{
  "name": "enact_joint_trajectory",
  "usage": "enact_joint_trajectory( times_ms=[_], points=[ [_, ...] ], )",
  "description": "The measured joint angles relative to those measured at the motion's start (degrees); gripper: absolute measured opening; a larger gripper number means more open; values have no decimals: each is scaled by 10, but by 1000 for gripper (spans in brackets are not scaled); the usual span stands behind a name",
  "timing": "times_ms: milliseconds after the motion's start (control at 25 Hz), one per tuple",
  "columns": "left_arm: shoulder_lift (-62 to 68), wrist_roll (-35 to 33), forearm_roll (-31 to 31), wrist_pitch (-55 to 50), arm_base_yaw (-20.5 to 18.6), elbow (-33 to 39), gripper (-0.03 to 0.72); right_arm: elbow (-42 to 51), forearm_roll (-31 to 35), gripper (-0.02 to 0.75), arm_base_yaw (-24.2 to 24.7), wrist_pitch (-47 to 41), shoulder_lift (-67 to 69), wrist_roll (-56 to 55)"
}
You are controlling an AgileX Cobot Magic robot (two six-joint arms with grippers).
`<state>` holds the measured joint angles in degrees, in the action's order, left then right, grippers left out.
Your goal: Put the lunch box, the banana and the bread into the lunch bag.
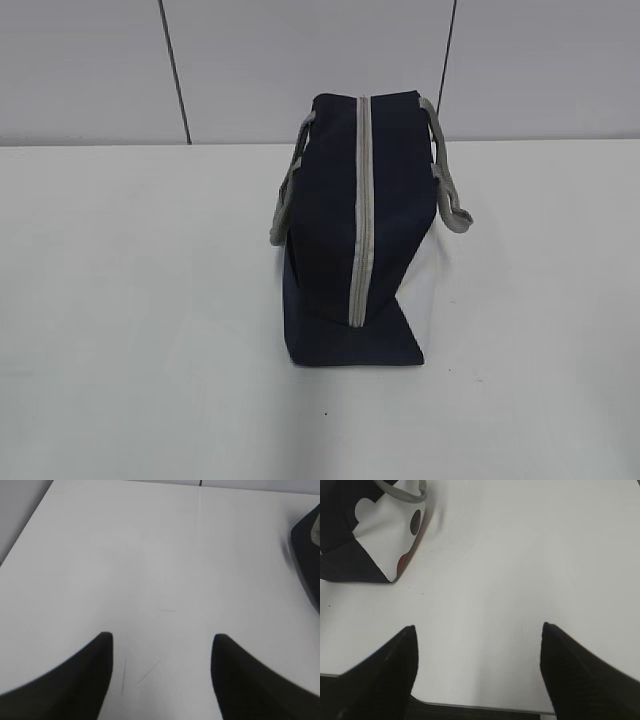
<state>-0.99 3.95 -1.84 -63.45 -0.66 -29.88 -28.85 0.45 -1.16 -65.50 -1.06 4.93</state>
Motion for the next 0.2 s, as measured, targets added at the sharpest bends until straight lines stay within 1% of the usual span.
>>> enact_joint_trajectory(
  times_ms=[200],
  points=[
    [0,0,0,0,0,0,434,0,0,563,0,0,0,0]
  ],
)
